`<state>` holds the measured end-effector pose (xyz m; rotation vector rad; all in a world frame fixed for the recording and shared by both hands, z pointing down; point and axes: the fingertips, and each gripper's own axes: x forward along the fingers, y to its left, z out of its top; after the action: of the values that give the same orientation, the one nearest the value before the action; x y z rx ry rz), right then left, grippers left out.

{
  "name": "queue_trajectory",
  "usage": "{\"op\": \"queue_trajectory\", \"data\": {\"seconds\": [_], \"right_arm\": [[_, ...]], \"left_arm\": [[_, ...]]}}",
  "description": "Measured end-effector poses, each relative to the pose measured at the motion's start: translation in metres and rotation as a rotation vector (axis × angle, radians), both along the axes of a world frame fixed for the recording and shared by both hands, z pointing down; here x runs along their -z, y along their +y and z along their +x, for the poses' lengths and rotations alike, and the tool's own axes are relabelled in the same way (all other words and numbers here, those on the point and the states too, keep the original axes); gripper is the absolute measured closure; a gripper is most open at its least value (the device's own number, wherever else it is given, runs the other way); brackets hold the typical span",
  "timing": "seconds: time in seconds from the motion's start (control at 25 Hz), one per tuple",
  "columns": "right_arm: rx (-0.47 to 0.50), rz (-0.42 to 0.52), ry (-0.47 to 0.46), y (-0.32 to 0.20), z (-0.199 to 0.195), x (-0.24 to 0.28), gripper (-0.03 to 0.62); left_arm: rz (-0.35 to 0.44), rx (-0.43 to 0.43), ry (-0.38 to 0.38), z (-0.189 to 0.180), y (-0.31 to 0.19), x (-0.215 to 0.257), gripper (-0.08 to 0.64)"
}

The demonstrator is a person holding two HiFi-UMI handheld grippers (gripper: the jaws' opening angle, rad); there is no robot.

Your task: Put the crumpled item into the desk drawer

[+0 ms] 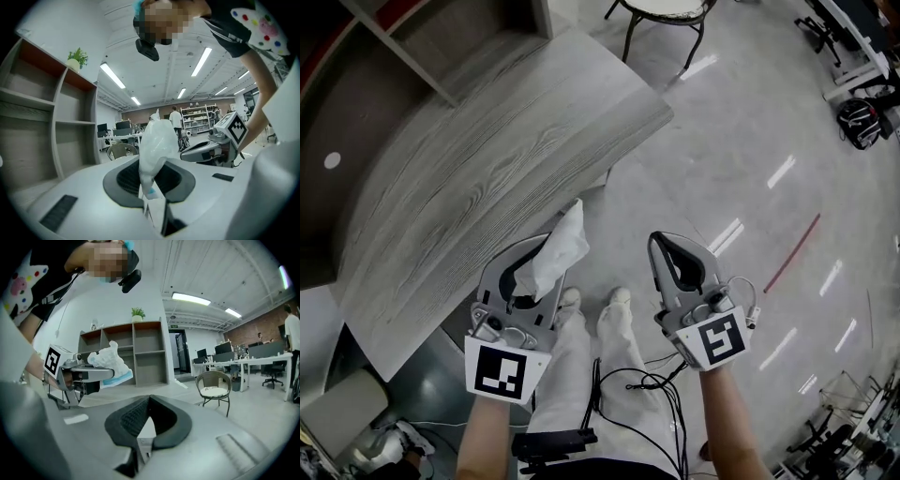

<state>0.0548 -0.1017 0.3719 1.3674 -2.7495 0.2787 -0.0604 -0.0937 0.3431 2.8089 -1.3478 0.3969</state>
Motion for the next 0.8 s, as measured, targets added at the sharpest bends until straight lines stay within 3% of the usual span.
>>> {"op": "queue_trajectory", "data": {"seconds": [0.36, 0.6, 0.8], "right_arm": [[0.055, -0.196, -0.185, -0.013, 0.006, -0.095, 0.583], [0.054, -0.296, -0.385, -0.035, 0.009, -0.143, 0.583], [0.088, -0.382, -0.511, -0.052, -0.003, -0.182, 0.506]], "left_arm": [[-0.088, -0.009, -0.064, 0.018, 0.011, -0.069, 0.506], [-0.171, 0.016, -0.094, 0.018, 0.016, -0.114, 0.506], [-0.210, 0.039, -0.119, 0.015, 0.016, -0.142, 0.506]]}}
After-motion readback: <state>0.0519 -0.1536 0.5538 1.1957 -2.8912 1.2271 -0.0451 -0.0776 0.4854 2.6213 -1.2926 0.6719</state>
